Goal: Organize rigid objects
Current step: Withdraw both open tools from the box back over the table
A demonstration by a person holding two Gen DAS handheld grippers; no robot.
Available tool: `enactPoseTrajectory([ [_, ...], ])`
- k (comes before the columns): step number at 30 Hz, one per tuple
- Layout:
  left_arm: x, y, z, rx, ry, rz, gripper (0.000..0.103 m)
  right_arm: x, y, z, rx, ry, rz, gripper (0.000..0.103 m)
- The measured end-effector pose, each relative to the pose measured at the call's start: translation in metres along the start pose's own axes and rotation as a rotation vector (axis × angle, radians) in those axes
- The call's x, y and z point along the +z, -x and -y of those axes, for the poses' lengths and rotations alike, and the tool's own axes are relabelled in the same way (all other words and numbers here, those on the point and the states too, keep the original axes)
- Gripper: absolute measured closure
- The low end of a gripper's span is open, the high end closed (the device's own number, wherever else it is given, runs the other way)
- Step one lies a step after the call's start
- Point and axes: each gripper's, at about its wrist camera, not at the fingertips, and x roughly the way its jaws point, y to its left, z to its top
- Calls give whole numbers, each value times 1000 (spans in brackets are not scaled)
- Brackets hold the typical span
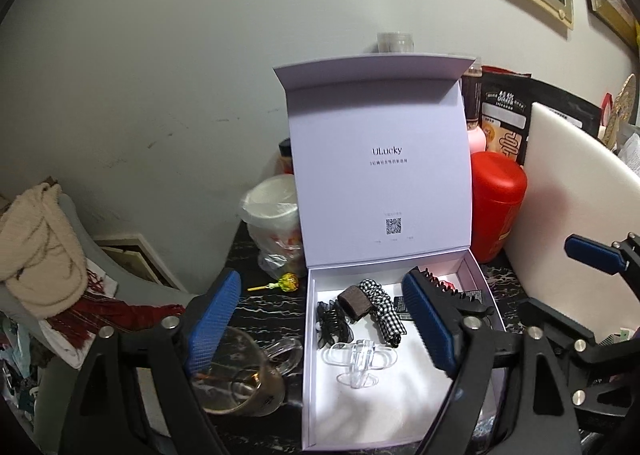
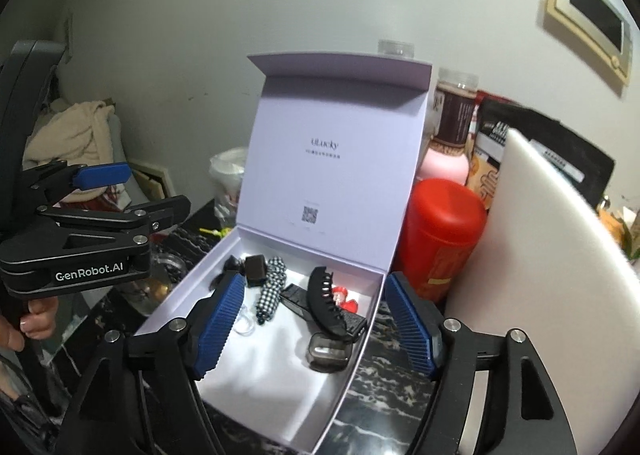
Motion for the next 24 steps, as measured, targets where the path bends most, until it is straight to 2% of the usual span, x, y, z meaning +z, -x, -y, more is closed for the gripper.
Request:
enactPoseTrajectory([
  [2, -2, 11, -1, 4, -1, 22, 1, 0, 10, -3, -10, 4, 15, 22],
  [8, -12, 43, -1, -2, -18, 55, 1, -6, 40, -11, -23, 8, 55, 19],
  [16, -33, 84, -3, -22, -18, 88, 1, -20, 85, -26, -49, 7, 121, 7],
  [24, -58, 111, -4, -49, 3, 70, 0, -40, 117, -39, -85, 6, 143, 1],
])
